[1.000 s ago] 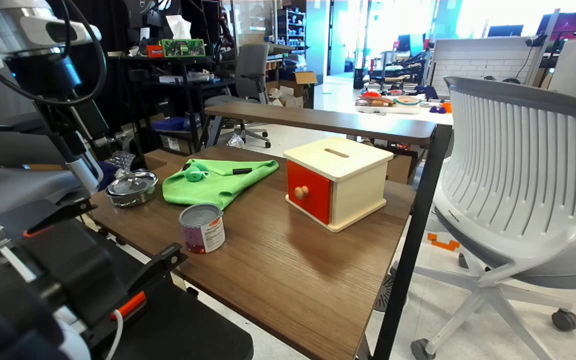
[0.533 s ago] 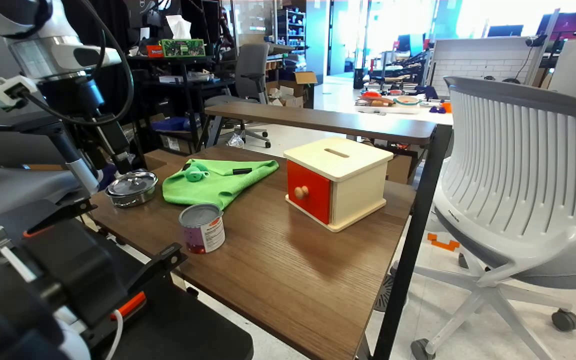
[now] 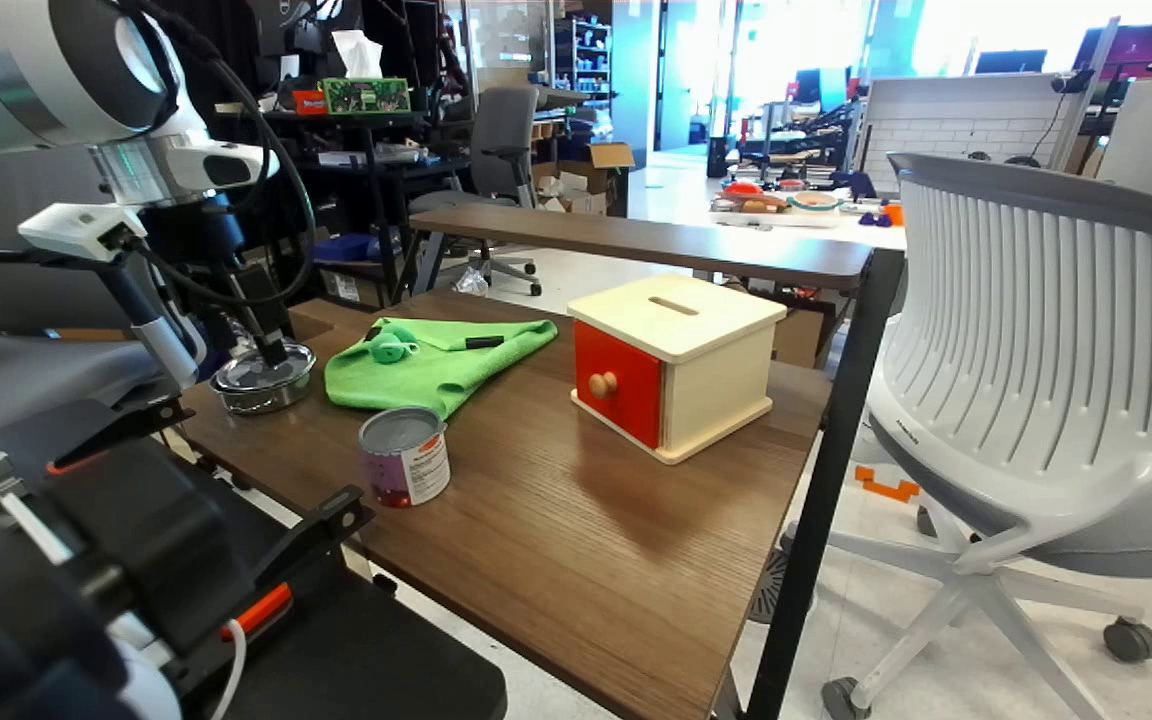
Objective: Pick up the lid from the silver pot and put it on the table.
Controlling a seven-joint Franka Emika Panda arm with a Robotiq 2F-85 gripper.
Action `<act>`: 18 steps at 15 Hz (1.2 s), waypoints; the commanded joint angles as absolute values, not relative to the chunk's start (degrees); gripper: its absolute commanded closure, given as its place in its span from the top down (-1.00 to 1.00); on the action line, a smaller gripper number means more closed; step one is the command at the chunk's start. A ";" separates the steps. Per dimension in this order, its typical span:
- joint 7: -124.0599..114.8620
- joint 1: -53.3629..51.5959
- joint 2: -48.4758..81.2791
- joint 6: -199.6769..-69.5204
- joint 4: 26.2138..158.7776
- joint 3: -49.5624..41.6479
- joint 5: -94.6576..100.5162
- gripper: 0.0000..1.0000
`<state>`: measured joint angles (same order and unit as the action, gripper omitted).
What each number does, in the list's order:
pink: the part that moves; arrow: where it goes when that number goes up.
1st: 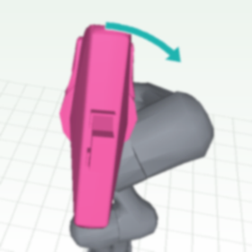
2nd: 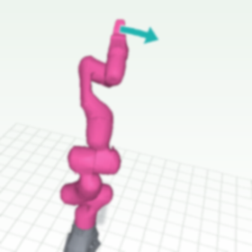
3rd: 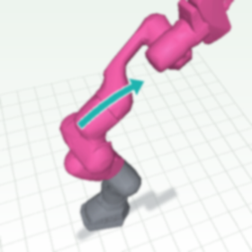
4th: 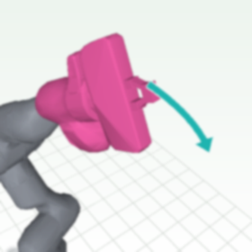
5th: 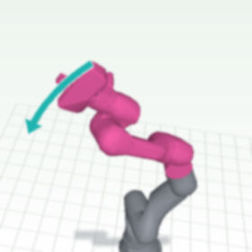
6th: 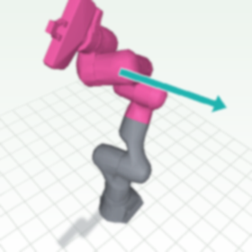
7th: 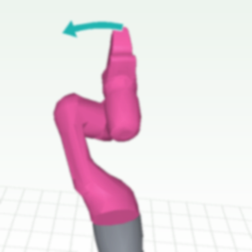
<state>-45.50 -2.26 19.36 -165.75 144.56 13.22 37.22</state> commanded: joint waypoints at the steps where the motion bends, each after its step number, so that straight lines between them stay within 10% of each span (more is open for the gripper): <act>1: -45.27 -2.65 23.34 -168.48 141.45 12.57 38.33 0.45; 11: -43.79 -1.51 23.85 -170.39 140.51 13.30 37.77 -0.97; 18: -25.91 1.52 16.71 -171.52 148.59 18.29 20.72 -0.90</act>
